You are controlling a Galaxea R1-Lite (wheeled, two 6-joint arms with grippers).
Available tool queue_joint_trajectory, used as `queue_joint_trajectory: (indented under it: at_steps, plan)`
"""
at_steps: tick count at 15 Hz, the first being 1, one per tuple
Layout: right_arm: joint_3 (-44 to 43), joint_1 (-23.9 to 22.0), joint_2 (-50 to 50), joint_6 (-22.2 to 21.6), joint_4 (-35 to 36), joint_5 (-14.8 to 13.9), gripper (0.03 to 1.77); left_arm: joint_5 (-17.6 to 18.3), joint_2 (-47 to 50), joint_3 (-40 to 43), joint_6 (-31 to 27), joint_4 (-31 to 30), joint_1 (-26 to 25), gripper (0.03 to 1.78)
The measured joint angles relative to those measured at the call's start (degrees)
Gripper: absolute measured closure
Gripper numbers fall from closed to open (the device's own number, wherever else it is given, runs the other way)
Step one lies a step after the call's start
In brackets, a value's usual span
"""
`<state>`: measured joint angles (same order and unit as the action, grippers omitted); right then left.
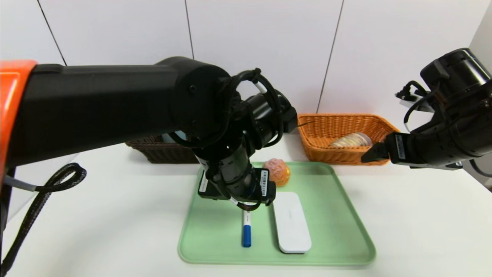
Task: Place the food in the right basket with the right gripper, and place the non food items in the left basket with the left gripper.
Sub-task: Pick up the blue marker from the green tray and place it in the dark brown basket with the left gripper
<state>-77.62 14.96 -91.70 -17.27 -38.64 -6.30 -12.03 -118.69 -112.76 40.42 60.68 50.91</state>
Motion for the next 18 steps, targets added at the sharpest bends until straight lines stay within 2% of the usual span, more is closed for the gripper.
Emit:
queue_joint_trajectory:
  at_steps: [7,18]
  plan:
    - [1.3,1.1,0.4,-0.6,0.4,0.4,0.09,0.0,-4.1,0.0,2.4,-0.1,0.1,0.12]
    - [3.0,0.8,1.8,-0.8,0.7,0.9,0.09,-0.5,-7.9,-0.3,2.2,-2.9,-2.8,0.12]
